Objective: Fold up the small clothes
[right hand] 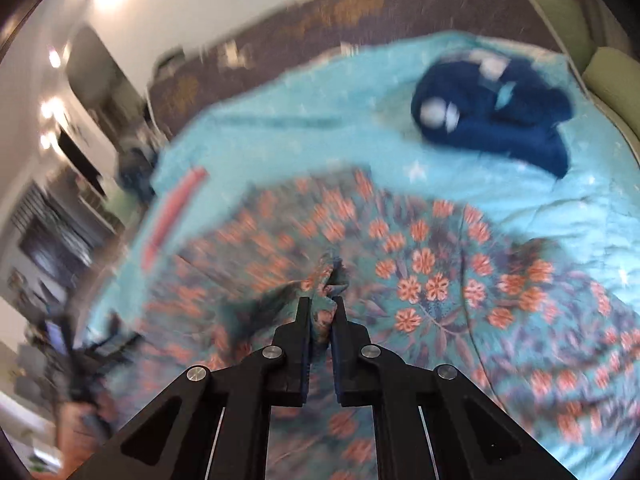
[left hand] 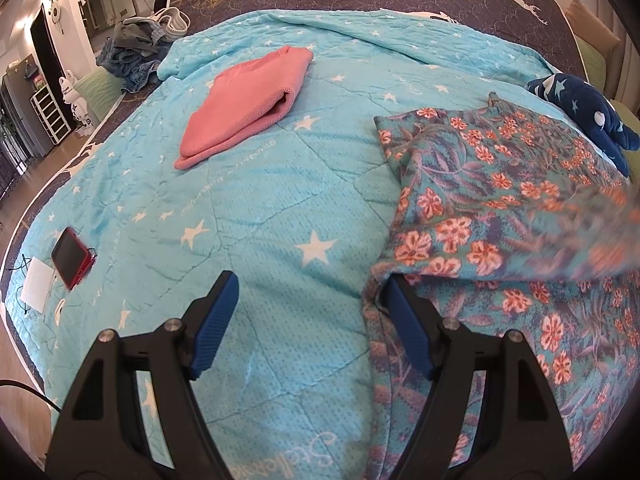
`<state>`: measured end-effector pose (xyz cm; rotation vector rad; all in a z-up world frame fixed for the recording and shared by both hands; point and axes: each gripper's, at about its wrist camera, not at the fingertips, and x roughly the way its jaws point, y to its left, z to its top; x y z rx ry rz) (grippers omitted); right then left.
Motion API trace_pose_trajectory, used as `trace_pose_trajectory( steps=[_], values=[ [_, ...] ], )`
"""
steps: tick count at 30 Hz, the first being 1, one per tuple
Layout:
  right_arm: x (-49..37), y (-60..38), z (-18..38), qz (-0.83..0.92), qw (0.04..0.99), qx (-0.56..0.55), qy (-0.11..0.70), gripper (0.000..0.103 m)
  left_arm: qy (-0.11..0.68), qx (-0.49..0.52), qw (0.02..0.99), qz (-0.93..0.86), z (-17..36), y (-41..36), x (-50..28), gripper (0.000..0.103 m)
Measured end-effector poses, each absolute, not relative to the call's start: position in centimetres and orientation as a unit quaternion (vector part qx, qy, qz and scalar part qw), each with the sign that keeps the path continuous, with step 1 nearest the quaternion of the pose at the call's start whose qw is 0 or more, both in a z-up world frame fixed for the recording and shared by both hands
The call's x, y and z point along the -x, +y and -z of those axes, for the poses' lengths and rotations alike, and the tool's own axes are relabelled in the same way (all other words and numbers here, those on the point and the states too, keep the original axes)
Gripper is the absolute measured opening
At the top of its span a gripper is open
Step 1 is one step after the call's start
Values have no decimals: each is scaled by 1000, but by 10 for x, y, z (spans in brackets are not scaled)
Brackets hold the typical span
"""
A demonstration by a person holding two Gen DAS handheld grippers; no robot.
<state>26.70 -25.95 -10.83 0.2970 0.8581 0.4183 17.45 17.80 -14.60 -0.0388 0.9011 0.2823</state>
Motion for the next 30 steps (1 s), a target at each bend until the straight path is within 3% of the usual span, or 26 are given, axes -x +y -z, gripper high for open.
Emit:
trace_pose_trajectory(
  steps=[3,8,12,13,18,22,23,24,30],
  values=[
    [-249,-277,89,-168,888,-146,403,10,432,14,892,-135,146,175,-174,80],
    [-252,-313,131,-57,858,-164,484,14,430,15,893,-136,146,176,-172,80],
    [-241,-331,146,-85,843,-207,489,17,431,11,892,-133,145,175,-171,79],
    [-239,-330,145,-95,845,-204,485,20,430,7,893,-134,144,174,-171,79],
    [-254,-313,144,-164,840,-215,470,59,424,-17,895,-136,142,165,-167,79],
    [-287,-296,164,-177,818,-215,504,60,430,-11,893,-135,143,169,-169,79],
    [-296,-291,172,-169,811,-216,518,50,430,-9,893,-135,143,170,-169,79],
    [-301,-289,175,-146,812,-214,523,1,430,-8,893,-135,143,170,-169,79],
    [-269,-286,104,-131,876,-220,409,4,429,-16,894,-132,144,169,-169,81]
  ],
)
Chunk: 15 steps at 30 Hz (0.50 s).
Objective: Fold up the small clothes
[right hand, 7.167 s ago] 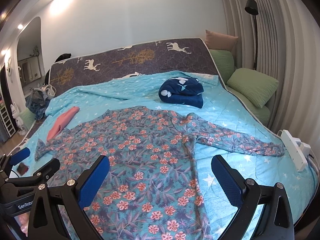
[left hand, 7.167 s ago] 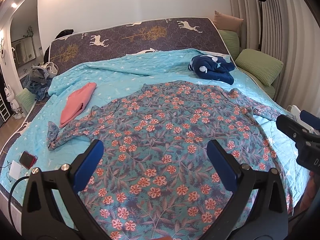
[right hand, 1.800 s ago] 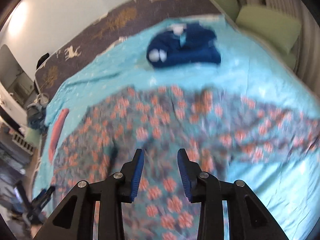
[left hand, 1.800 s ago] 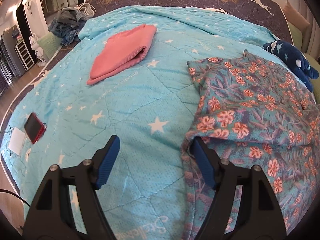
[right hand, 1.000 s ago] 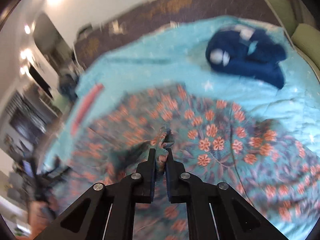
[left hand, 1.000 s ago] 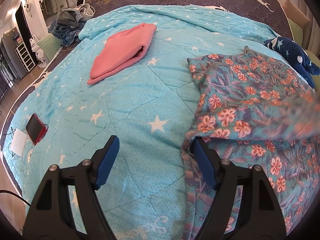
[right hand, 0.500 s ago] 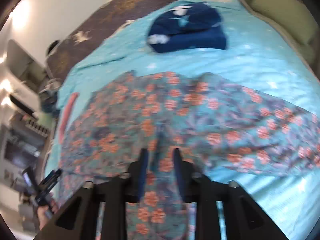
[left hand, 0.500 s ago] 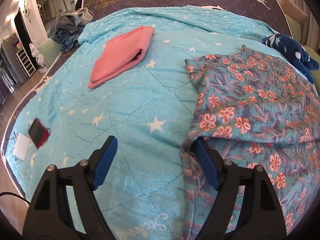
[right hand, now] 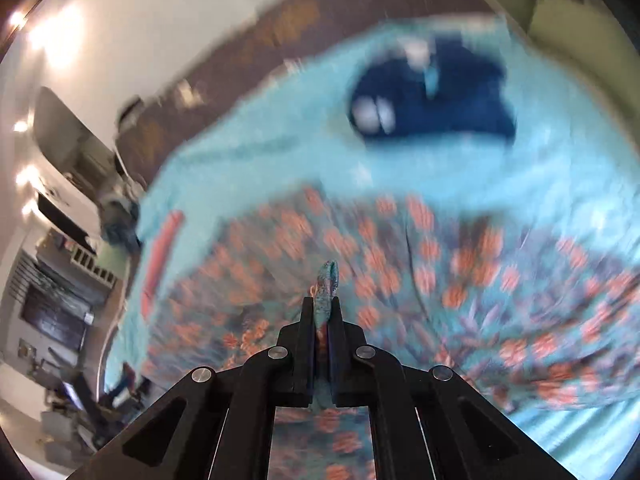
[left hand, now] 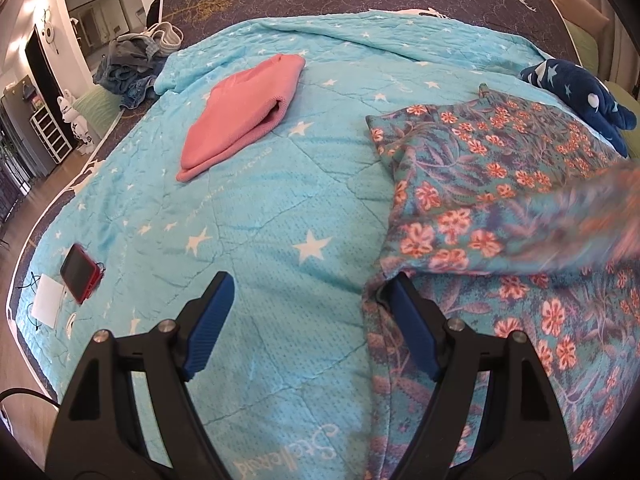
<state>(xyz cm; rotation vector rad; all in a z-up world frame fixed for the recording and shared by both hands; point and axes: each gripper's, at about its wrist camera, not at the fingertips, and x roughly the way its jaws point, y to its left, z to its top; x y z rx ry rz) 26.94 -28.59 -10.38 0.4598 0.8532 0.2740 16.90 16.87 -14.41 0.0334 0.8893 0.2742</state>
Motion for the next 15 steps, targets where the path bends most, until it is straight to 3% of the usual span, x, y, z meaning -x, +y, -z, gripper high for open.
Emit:
trace_pose_trajectory(
  steps=[6,10,12,15],
  values=[
    [-234,-290,76,-99,899,-194,380,5,426,-36,894,-133,145,161,-170,84],
    [-265,-292,123,-74,880,-172,437,8,427,-25,894,-129,144,165,-170,84],
    [-281,-303,152,-35,865,-167,472,15,427,-24,894,-132,144,167,-168,84],
    [-273,-320,164,-45,852,-222,471,17,426,-16,895,-133,144,171,-165,87]
  ],
)
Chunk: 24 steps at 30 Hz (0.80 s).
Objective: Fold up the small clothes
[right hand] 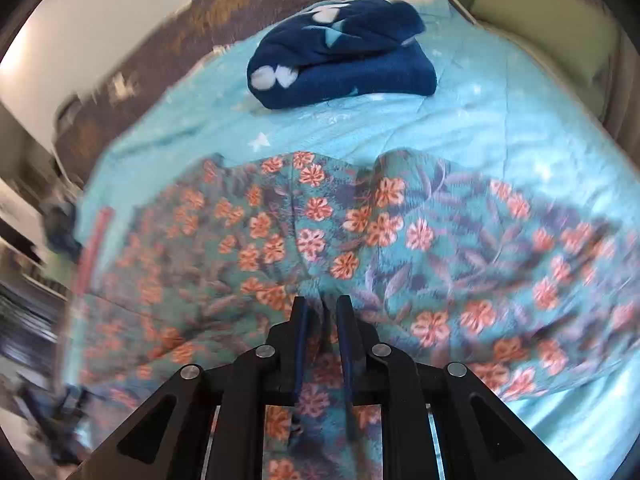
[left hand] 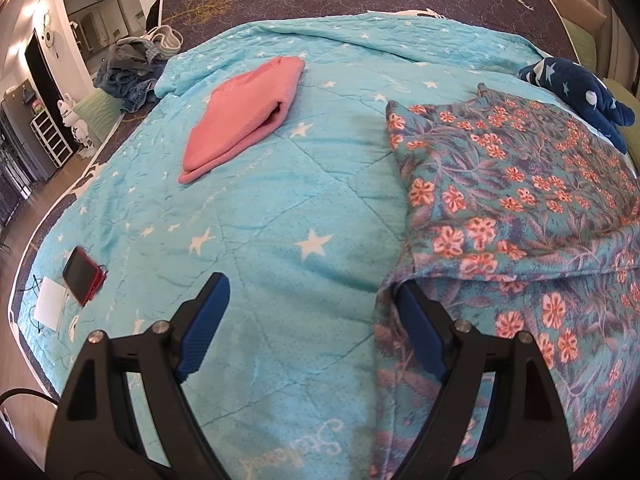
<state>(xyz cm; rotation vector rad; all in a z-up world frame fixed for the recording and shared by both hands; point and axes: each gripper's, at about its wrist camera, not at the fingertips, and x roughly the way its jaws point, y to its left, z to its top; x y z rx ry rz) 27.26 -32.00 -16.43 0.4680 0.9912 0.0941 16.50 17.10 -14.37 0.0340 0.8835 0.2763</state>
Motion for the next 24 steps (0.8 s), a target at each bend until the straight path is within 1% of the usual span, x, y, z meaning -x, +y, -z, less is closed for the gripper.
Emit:
trace_pose_trajectory(
  steps=[4,7,9,11,12,13,15,16,18,21,24],
  values=[
    [-255,-336,157,-116,836,-279,457,41,433,-1,891,-138,144,175,-167,88],
    [-245,-337,153,-156,826,-279,465,44,426,-21,893,-145,143,168,-165,88],
    [-242,-328,156,-206,812,-267,476,48,426,-28,892,-146,143,166,-165,88],
    [-241,-314,162,-239,800,-250,491,57,428,-27,891,-146,144,167,-166,88],
    [-243,-307,165,-248,798,-241,494,59,429,-25,891,-147,143,167,-166,88],
    [-245,-299,167,-261,794,-235,497,59,430,-25,891,-147,143,167,-166,88],
    [-243,-292,165,-301,769,-258,502,59,429,-27,891,-148,142,167,-165,88],
    [-237,-288,156,-343,751,-277,492,59,428,-29,891,-148,142,166,-165,88],
    [-224,-289,138,-375,751,-281,465,59,429,-31,891,-147,142,166,-164,88],
    [-207,-307,114,-352,780,-278,436,59,429,-29,891,-147,142,167,-164,88],
    [-203,-325,113,-272,812,-259,447,59,431,-28,890,-146,139,166,-162,88]
  ],
)
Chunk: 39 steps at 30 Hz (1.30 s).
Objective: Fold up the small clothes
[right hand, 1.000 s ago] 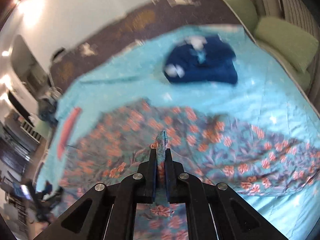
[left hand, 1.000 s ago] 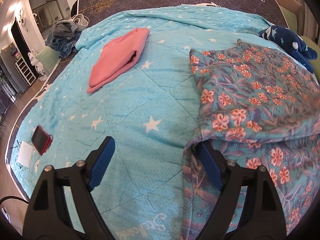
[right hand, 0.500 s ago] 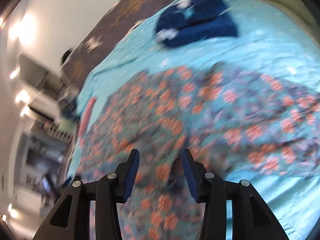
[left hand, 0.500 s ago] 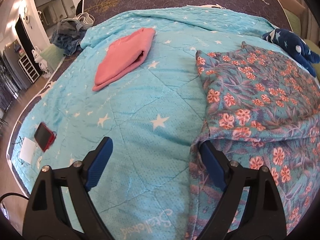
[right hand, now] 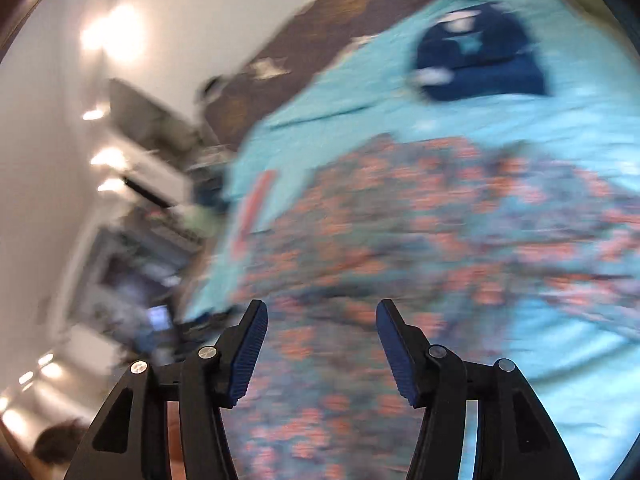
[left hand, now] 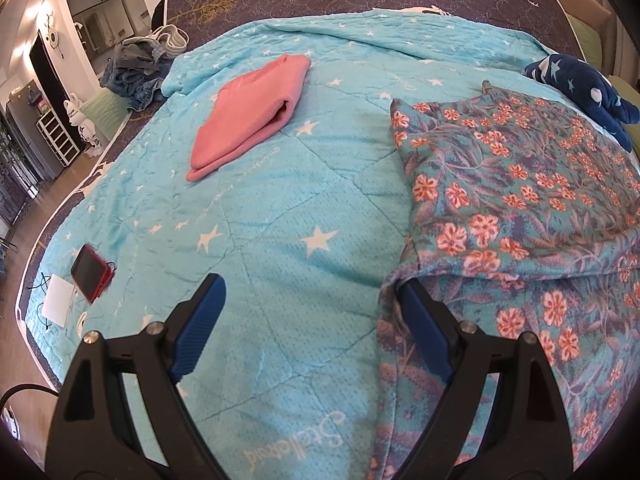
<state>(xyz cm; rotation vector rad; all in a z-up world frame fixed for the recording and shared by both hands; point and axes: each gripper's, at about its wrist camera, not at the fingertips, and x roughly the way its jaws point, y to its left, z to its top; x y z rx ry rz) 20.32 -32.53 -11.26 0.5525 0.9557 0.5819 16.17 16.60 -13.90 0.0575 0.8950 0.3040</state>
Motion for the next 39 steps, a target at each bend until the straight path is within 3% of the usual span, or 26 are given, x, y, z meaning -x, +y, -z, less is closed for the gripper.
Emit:
trace_pose_trajectory(
  steps=[5,10,14,16,17,19,20,21,23,27,30,34,39],
  values=[
    [-213,-332,153,-209,786,-281,510,59,400,28,911,-93,101,166,-145,88],
    [-242,-326,173,-206,779,-304,509,59,372,18,925,-76,81,159,-173,88],
    [-265,-325,171,-206,788,-309,492,57,422,9,905,-46,103,151,-236,88],
    [-271,-321,169,-201,795,-298,488,33,445,14,895,-21,115,144,-258,87],
    [-274,-317,168,-199,800,-283,490,8,453,17,891,-13,120,141,-266,81],
    [-275,-313,166,-194,808,-273,485,5,469,23,883,-3,131,138,-283,53],
    [-273,-311,163,-191,815,-268,477,5,481,32,876,4,136,139,-291,18],
    [-272,-310,160,-191,820,-264,470,5,487,45,872,7,138,141,-295,10],
    [-266,-308,147,-193,837,-256,443,5,464,67,883,-6,129,152,-293,4],
    [-257,-311,125,-195,866,-243,391,5,417,52,905,-70,113,176,-284,3],
    [-271,-315,141,-151,866,-222,423,8,427,60,899,-84,117,194,-283,3],
    [-269,-322,168,-109,854,-238,449,9,423,92,901,-43,112,192,-264,4],
    [-245,-325,150,-121,867,-234,422,11,412,131,899,74,100,161,-241,11]
  ],
)
